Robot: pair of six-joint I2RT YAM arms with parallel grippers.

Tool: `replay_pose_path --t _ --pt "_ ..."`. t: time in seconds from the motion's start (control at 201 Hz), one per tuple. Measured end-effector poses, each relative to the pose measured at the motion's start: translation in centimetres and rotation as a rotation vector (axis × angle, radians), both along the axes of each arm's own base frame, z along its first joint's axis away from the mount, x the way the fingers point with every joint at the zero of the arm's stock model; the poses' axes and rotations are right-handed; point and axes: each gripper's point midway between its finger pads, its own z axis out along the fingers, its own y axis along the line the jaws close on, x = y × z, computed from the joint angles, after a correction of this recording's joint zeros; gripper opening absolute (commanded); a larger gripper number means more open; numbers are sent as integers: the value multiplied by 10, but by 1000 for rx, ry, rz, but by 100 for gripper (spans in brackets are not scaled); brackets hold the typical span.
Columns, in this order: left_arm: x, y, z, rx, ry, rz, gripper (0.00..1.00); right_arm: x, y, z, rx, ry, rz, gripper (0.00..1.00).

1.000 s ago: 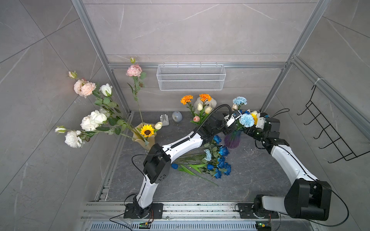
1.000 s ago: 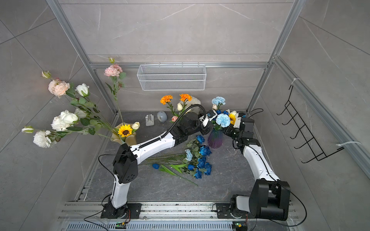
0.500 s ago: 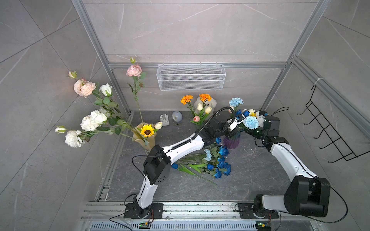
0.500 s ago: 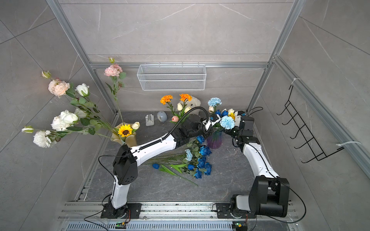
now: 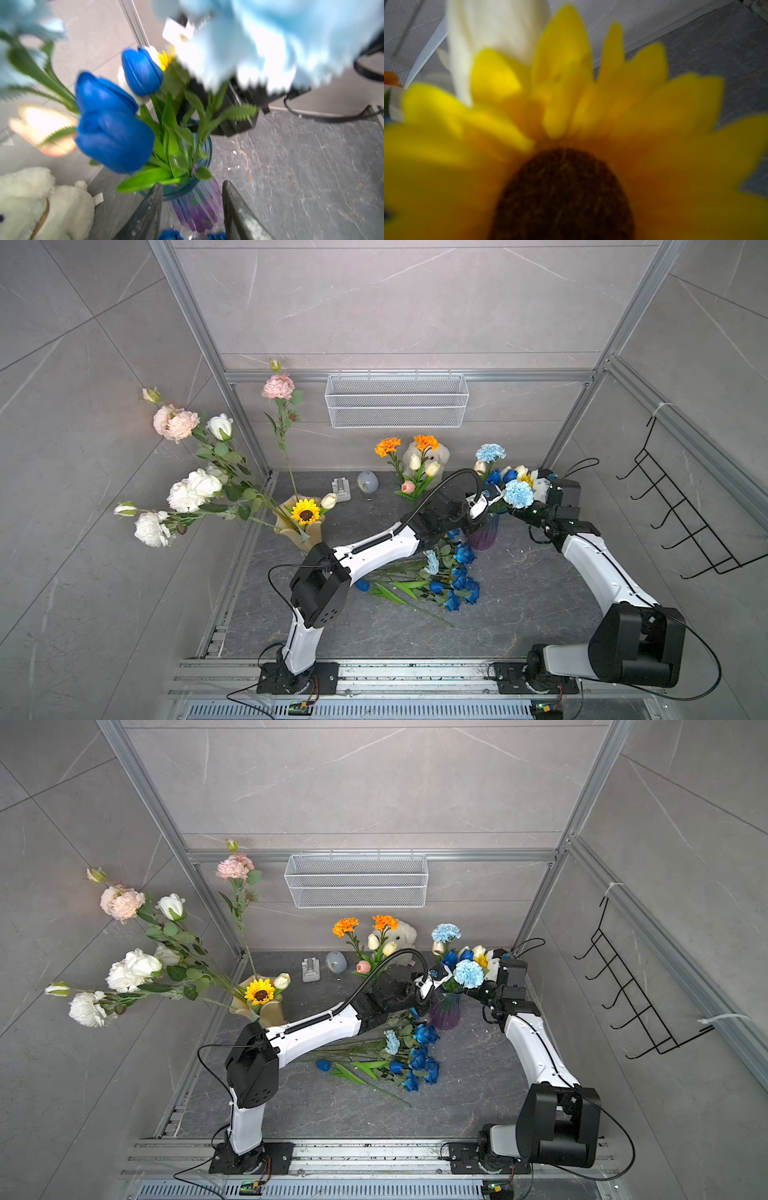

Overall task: Pick out blue flowers from the vase
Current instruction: Pick up the flower from the vase.

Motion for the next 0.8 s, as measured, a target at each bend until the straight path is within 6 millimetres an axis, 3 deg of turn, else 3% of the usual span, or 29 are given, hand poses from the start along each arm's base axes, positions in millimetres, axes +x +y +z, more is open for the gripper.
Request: replay_pose_path --t 0.149,0.314,0.662,0.796 --pt "2 -7 23 -58 -25 -14 42 0 0 0 -4 0 0 20" --pt "4 -21 32 -100 -24 -48 38 1 1 0 -10 1 -3 19" --pt "2 -40 -8 -72 48 -111 31 1 1 0 -14 3 -3 19" --pt "3 -42 -3 -82 42 -118 25 1 1 0 -13 9 0 19"
